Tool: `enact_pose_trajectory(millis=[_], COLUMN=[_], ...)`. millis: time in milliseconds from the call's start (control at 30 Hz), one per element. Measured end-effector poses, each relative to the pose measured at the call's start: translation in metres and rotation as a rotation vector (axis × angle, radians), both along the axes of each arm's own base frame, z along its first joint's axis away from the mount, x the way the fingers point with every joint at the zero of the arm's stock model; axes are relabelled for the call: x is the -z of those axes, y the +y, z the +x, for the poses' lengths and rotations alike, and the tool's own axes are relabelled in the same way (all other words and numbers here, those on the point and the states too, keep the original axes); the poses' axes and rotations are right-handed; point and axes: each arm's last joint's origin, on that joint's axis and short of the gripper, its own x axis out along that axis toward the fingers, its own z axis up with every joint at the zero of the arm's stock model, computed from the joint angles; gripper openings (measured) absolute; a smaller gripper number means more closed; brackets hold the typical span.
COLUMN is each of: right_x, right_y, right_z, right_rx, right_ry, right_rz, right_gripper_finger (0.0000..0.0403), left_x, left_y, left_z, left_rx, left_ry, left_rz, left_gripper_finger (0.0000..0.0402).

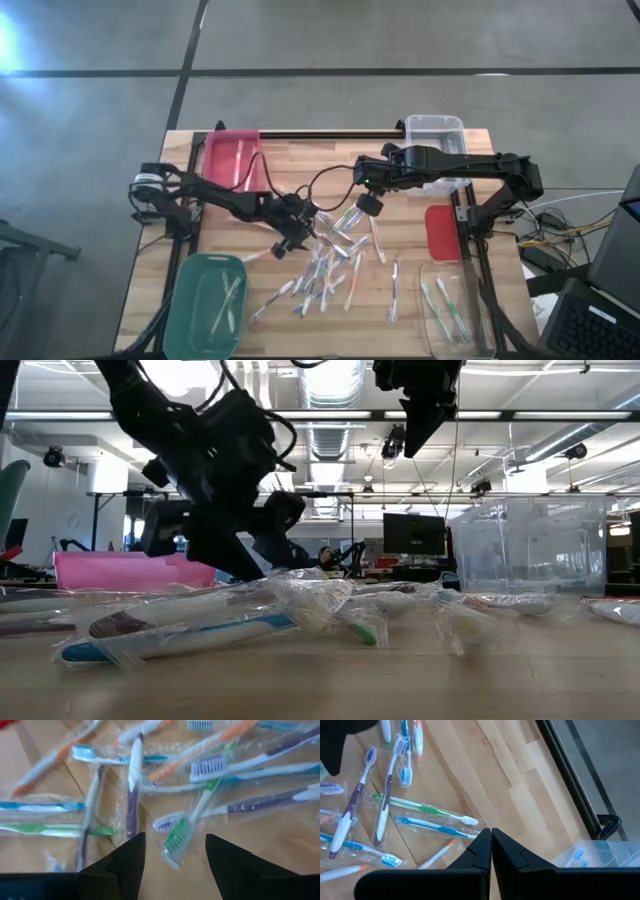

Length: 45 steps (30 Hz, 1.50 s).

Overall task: Pick & Place Toothbrushes
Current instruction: Put the green toothbrush into the green bin

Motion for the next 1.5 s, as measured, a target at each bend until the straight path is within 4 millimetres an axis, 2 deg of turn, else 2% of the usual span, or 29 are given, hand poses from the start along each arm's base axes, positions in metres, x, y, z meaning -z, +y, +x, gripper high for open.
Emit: enact_pose_trajectory(millis=[233, 500, 1100, 1500], right_x=[0.000, 0.000, 0.000, 0.000], right_y=[0.000, 0.000, 0.000, 0.000], right_z=[0.000, 0.000, 0.000, 0.000], right_rx=[0.000, -0.013, -0.016, -0.016], right_ry=[0.001, 0.006, 0.008, 0.008], right_rz=[0.000, -0.005, -0.006, -0.006], right_gripper_finger=[0.0008, 0.0008, 0.0008, 0.0008], left_x=[0.013, 0.011, 0.011, 0.009], left_y=[0.000, -0.002, -0.002, -0.002], left_z=[0.008, 0.009, 0.009, 0.008], left_rx=[0.015, 0.072, 0.071, 0.070], left_ry=[0.050, 0.040, 0.042, 0.039], left_rz=[-0.019, -0.074, -0.077, -0.077], left_gripper_finger=[0.0211, 0.0181, 0.0133, 0.0085])
